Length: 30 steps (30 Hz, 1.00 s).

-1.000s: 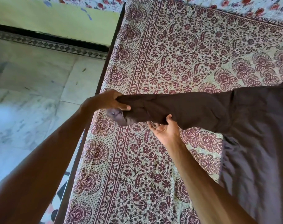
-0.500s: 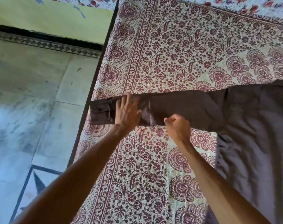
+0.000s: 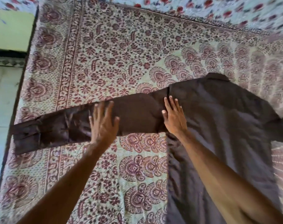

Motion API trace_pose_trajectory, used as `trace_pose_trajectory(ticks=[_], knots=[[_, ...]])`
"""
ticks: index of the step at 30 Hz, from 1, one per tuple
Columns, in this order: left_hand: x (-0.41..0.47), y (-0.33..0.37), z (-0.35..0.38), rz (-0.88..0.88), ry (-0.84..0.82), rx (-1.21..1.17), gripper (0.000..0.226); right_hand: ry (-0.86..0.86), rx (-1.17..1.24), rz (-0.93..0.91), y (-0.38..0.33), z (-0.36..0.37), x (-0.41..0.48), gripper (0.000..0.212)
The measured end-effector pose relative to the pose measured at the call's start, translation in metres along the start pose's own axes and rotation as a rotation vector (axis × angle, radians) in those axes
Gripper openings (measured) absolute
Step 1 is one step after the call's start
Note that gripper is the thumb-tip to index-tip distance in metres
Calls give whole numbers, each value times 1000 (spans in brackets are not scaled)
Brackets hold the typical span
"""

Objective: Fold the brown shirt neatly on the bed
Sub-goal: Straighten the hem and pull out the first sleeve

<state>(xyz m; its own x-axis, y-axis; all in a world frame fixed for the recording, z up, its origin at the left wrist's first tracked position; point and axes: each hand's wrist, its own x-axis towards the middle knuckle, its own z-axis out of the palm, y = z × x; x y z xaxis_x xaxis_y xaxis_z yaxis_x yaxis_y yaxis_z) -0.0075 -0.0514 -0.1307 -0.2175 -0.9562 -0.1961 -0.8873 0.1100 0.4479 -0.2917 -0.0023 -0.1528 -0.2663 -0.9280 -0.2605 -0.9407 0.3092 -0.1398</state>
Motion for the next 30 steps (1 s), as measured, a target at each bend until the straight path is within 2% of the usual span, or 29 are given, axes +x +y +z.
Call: trace_pose_trajectory(ticks=[1,3,7,10,13,14,15,18,20,22,24,30], knots=[[-3,8,14,62,-61,28,65,-20,-28,-17,4,2,6,59],[-12,3,34,35,-85,160,69,-35,-71,-34,6,7,12,67],[-24,-41,30,-370,106,181,66,1,-86,-41,12,15,13,72],[-14,-55,23,-566,198,100,61,26,-65,-35,12,15,13,71],[8,-34,16,-753,314,-35,58,75,-57,4,6,11,16,69],[14,-23,15,-725,332,-18,58,96,-43,28,3,9,19,69],[18,-9,17,-608,322,21,58,110,-28,48,1,8,22,69],[22,44,37,-15,119,68,55,89,-16,66,-2,12,32,68],[19,77,60,210,-32,69,55,105,5,75,1,18,33,63],[14,96,79,226,-89,113,54,147,4,84,5,22,32,58],[13,92,86,171,-64,185,57,175,-25,76,6,25,33,57],[-2,-22,43,-174,138,230,72,184,-131,-20,-26,28,23,67]])
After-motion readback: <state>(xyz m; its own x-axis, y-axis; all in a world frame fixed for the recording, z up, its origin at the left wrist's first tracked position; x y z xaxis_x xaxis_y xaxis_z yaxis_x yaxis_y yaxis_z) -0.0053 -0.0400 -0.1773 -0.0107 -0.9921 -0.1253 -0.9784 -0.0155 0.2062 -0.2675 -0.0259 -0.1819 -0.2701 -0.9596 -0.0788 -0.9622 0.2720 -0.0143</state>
